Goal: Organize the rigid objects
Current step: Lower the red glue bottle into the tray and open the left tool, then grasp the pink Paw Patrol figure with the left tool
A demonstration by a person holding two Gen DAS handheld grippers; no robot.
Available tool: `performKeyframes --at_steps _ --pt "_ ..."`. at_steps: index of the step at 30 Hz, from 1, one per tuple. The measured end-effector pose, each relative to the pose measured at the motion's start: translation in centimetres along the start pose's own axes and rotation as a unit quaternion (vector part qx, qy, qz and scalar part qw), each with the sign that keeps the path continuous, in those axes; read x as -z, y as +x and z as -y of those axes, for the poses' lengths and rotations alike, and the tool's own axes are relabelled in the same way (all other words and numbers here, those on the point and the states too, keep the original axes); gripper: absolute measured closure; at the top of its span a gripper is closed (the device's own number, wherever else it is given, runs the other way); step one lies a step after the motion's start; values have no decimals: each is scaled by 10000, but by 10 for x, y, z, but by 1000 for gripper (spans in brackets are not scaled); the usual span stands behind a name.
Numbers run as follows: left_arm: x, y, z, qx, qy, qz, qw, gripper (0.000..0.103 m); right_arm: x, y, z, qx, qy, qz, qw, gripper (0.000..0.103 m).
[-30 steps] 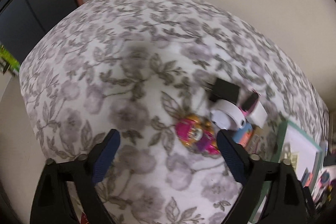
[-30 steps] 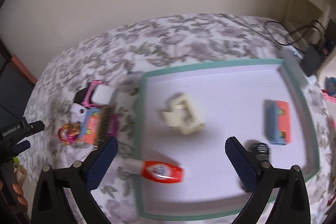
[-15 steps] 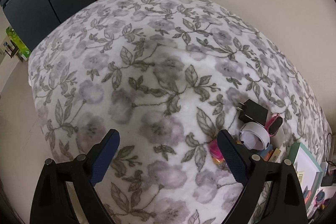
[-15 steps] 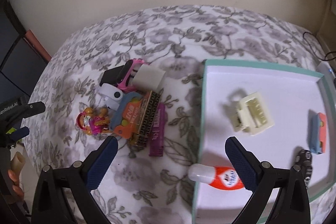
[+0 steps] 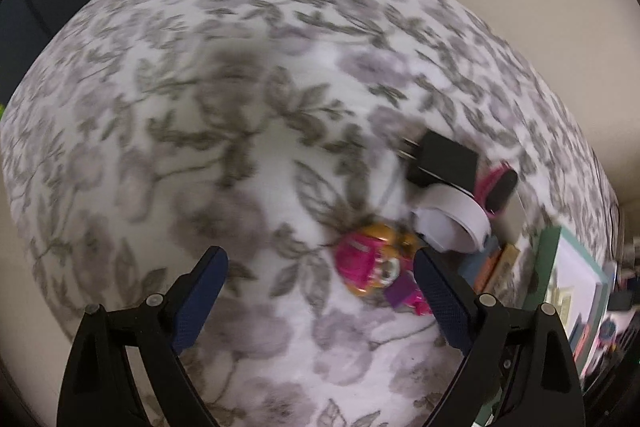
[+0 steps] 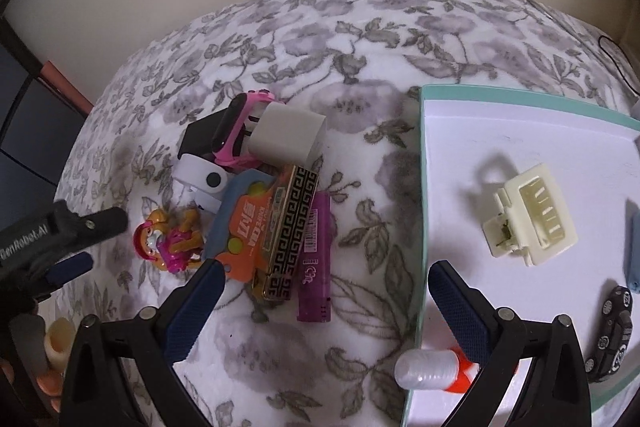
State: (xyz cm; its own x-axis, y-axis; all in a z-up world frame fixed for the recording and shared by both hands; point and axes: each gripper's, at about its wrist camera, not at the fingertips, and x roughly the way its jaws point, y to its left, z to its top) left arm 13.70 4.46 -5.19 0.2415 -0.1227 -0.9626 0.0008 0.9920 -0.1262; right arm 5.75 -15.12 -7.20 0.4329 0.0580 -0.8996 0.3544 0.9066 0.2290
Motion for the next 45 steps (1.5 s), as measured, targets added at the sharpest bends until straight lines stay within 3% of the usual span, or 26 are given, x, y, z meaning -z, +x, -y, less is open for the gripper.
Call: performKeyframes --at_steps 10,18,29,32,34,45 --pt "8 26 27 78 534 -369 9979 9 0 5 4 -11 48 -93 9999 0" --pt "5 36 31 103 502 -293 9983 9 3 6 6 -10 63 -150 9999 0" --pt "8 52 32 -139 410 -314 9986 9 5 6 8 6 83 -179 9998 0" --pt "7 50 33 -108 456 -268 9985 15 4 6 6 28 70 -138 9999 0" --pt "6 51 31 -94 526 -290 9981 26 3 6 4 53 58 -102 9999 6" --pt "7 47 32 -290 543 -316 9976 27 -3 0 2 303 -107 132 9994 17"
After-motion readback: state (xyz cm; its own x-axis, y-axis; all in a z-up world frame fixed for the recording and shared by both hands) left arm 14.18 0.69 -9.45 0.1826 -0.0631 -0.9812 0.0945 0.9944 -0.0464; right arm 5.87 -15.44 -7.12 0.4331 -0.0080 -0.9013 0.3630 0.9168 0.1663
